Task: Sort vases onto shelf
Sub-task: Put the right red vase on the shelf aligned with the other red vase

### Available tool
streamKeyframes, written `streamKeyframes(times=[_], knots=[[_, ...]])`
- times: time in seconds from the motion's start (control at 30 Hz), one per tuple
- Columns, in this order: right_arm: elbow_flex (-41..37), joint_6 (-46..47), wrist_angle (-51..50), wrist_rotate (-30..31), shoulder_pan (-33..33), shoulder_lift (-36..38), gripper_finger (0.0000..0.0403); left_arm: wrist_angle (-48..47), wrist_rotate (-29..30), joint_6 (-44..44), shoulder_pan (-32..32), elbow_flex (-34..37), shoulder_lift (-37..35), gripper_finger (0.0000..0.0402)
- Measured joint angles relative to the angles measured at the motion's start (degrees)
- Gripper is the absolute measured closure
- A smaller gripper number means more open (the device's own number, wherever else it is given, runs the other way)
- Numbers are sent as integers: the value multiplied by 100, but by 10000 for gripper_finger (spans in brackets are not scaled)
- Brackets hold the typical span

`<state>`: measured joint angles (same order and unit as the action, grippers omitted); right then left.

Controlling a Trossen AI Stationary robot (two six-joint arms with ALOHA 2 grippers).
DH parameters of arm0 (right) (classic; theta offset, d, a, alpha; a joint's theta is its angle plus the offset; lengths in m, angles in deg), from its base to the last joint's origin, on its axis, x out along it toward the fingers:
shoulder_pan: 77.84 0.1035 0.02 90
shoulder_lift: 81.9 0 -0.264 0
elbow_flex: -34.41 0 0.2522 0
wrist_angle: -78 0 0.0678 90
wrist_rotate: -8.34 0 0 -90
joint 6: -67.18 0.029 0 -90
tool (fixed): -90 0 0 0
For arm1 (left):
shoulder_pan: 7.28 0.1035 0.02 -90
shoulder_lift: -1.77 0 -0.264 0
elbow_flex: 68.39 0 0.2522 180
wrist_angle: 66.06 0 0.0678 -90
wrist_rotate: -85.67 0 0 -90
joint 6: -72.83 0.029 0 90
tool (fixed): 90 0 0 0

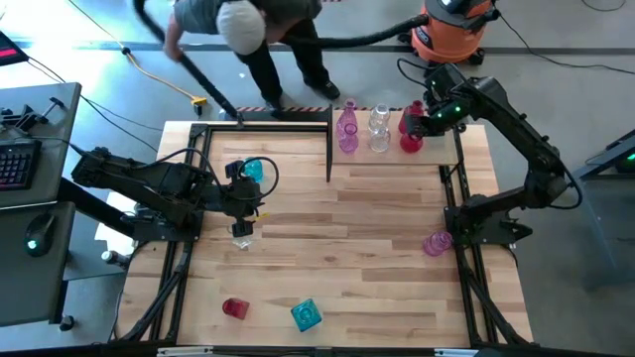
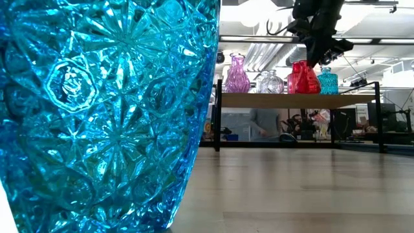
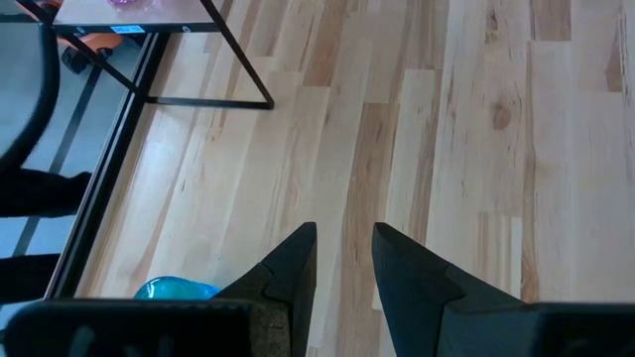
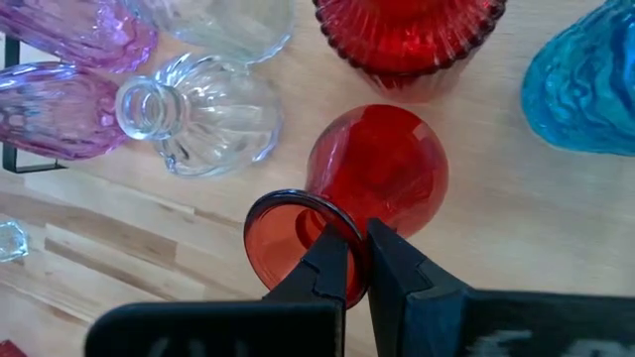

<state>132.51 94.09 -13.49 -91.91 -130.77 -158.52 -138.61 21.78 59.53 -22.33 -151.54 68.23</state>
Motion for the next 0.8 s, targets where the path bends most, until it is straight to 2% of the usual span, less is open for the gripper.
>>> streamKeyframes(times=[0.27,0.8], knots=[[-1,0,124,-283,2,-7,403,0,0,0,1,0,0,312],[-2,2,192,-303,-42,-6,403,0,0,0,0,0,0,312]])
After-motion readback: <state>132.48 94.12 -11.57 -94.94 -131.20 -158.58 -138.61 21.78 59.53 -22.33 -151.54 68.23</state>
